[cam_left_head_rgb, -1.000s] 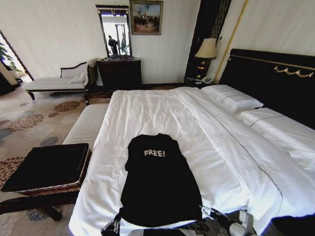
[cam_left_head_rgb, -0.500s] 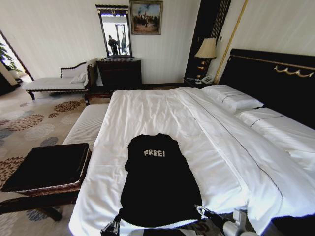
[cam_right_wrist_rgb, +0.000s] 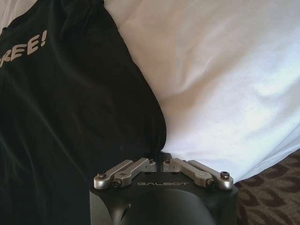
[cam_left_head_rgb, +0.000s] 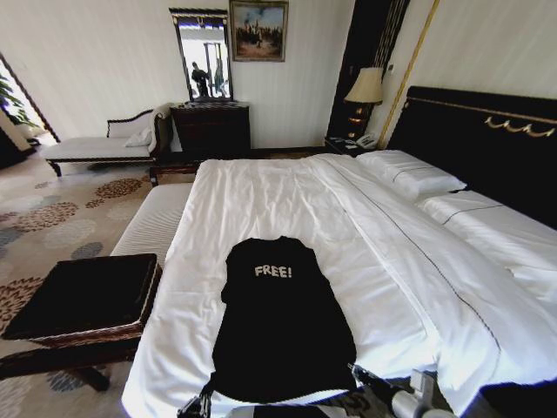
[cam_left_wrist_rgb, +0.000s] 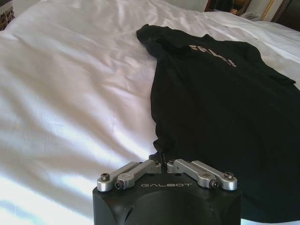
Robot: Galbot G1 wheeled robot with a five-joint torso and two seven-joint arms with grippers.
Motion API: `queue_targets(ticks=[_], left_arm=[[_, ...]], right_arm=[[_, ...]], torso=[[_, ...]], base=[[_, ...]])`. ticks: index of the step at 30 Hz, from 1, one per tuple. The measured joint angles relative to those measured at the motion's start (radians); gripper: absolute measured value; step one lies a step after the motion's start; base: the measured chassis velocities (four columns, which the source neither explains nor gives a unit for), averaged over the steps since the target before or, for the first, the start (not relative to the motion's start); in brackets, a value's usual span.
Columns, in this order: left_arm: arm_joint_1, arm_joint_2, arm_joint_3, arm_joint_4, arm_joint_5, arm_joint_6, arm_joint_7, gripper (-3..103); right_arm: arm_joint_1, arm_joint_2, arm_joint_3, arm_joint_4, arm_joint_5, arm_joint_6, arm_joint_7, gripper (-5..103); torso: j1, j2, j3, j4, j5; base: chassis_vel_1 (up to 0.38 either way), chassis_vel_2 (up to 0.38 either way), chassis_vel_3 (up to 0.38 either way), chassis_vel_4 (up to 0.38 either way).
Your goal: Fold the clothes on the bed and place them into the basket.
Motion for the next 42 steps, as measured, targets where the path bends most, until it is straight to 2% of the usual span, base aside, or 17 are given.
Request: queue_targets(ticks=[5, 9, 14, 20, 32, 42], left_arm=[[0.018, 0.000, -0.004, -0.004, 0.012, -0.003, -0.005, 0], [0.040, -0.002, -0.007, -0.008, 0.026, -0.007, -0.013, 0], [0.082, 0.000, -0.023, -0.012, 0.047, -0.016, -0.024, 0], [0.120, 0.008, -0.030, -0.023, 0.065, -0.023, -0.039, 0], [0.243, 0.059, -0.065, -0.050, 0.110, -0.048, -0.039, 0], [0.319, 0.069, -0.086, -0.051, 0.152, -0.063, -0.033, 0]], right_arm=[[-0.014, -0.004, 0.007, 0.027, 0.002, 0.001, 0.008, 0], [-0.024, 0.000, 0.006, 0.036, -0.006, 0.000, 0.010, 0], [-0.054, 0.000, 0.001, 0.044, -0.077, -0.003, 0.012, 0], [-0.067, -0.005, 0.011, 0.060, -0.092, -0.011, 0.026, 0], [-0.143, -0.035, 0.038, 0.110, -0.112, -0.096, 0.083, 0], [-0.168, -0.051, 0.050, 0.127, -0.119, -0.170, 0.141, 0]], torso=[[0.000, 0.000, 0.000, 0.0000, -0.0001], [0.000, 0.000, 0.000, 0.0000, -0.0001], [0.000, 0.000, 0.000, 0.0000, -0.0001], [0.000, 0.000, 0.000, 0.0001, 0.0000], [0.000, 0.000, 0.000, -0.0001, 0.0000], [0.000, 0.000, 0.000, 0.0000, 0.0000]], base=[[0.000, 0.000, 0.000, 0.000], [0.000, 0.000, 0.000, 0.000], [0.000, 0.000, 0.000, 0.000], [0.000, 0.000, 0.000, 0.000], [0.000, 0.000, 0.000, 0.000], [0.000, 0.000, 0.000, 0.000]])
